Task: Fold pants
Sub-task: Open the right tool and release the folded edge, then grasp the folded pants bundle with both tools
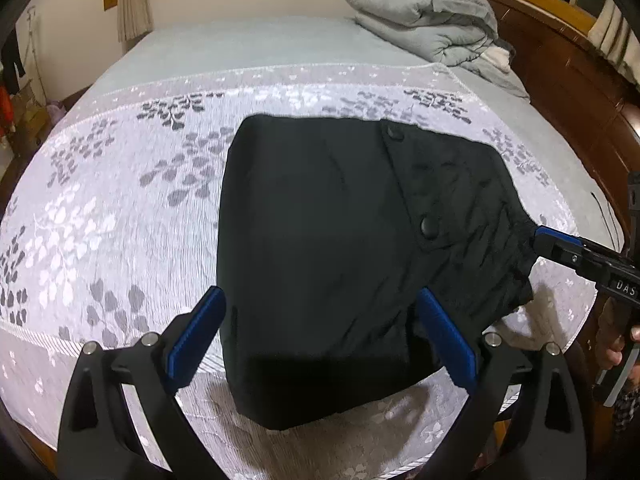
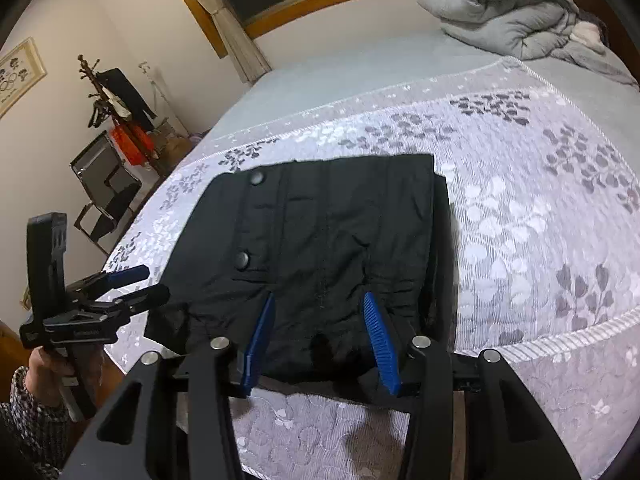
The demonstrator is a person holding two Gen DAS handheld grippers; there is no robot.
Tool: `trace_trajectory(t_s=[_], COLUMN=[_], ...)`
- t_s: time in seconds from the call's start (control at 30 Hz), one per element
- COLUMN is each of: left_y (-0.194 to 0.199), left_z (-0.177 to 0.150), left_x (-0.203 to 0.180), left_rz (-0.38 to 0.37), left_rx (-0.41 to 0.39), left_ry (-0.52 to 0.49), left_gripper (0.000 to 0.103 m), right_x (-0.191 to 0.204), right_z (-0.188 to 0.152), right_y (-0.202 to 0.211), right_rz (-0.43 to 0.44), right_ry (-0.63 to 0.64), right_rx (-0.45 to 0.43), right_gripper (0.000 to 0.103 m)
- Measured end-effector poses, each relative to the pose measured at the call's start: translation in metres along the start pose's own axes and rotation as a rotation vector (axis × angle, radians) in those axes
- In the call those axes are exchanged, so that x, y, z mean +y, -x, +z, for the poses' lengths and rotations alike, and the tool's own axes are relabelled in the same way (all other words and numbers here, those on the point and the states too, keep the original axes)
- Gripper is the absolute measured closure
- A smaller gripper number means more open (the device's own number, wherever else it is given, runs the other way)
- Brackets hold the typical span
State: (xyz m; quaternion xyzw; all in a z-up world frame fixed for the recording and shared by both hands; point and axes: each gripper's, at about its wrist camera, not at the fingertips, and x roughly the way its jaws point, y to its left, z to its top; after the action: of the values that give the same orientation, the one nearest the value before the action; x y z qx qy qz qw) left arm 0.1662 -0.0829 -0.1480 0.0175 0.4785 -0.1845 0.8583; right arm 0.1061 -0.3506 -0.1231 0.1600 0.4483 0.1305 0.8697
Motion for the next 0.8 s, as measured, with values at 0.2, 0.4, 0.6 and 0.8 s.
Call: trace_trajectory(t_s=[0.2, 0.4, 0.6, 0.8], left_y=[-0.02, -0.03, -0.028, -0.013], left_z=[-0.008, -0.012, -0.009, 0.003], left_x=[0.006, 0.01, 0.009, 0.016], left_rz=[0.0, 0.003, 0.003, -0.029], left_rx=[0.044, 0.053, 0.062, 0.039], left_ry=[0.028, 0.04, 0.044, 0.05], left_gripper=[0.007, 0.003, 0.003, 0.003], right_x=[-0.007, -0.009, -0.01, -0.014], right_z=[-0.004, -0.007, -0.003, 0.009], right_y=[-0.006, -0.012, -0.005, 0.015], right_rz=[-0.006, -0.019, 0.019, 0.038], right_ry=[-0.011, -0.003, -0.017, -0.043], right_rx=[0.009, 0.016, 0.005, -0.042], right_gripper=[0.057, 0.057, 0.053, 0.035])
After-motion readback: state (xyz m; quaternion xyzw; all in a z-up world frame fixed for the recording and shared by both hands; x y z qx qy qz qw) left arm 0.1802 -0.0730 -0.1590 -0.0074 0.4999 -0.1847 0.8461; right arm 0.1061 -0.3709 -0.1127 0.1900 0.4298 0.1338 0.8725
